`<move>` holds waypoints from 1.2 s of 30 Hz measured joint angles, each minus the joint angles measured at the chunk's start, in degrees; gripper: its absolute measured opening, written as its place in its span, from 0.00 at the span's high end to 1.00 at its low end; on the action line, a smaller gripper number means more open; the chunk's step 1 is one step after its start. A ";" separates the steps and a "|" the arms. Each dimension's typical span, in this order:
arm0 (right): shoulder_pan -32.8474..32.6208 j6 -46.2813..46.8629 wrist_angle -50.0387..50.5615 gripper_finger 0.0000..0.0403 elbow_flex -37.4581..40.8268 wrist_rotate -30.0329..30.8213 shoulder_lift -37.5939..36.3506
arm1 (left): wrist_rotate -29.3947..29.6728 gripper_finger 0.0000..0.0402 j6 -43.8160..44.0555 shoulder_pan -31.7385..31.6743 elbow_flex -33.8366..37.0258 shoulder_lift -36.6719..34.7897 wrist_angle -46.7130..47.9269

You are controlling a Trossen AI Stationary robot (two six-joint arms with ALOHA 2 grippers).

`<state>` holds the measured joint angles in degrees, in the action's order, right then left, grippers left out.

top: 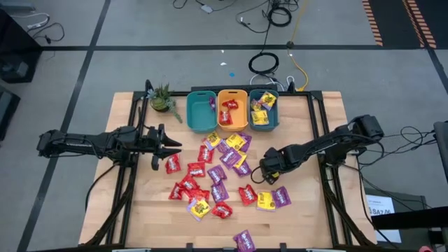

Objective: Sort candy
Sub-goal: Put the violet candy into the blue bin

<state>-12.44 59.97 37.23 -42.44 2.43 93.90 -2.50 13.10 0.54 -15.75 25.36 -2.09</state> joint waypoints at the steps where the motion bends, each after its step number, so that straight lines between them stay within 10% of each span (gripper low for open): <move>1: -0.04 0.23 -0.21 0.36 0.00 0.04 -0.02 | 0.00 0.69 0.00 -0.02 0.00 0.00 0.01; 9: 0.97 0.56 5.24 0.92 -0.98 0.11 -8.93 | 0.00 0.69 0.00 -0.01 0.00 0.02 -0.02; 16: 4.17 -3.19 4.49 0.90 -6.91 2.53 -14.98 | -0.01 0.69 0.00 -0.02 0.00 0.00 -0.02; 23: 11.28 -25.76 -3.41 0.92 -21.52 12.14 -13.96 | -0.02 0.69 0.00 0.00 0.00 0.02 0.00; 36: 25.43 -58.02 -16.50 0.92 -56.92 7.92 15.19 | -0.02 0.69 0.00 -0.02 0.00 0.02 0.02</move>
<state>12.99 1.96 20.73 -99.35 10.35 109.09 -2.52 13.10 0.52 -15.75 25.39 -2.07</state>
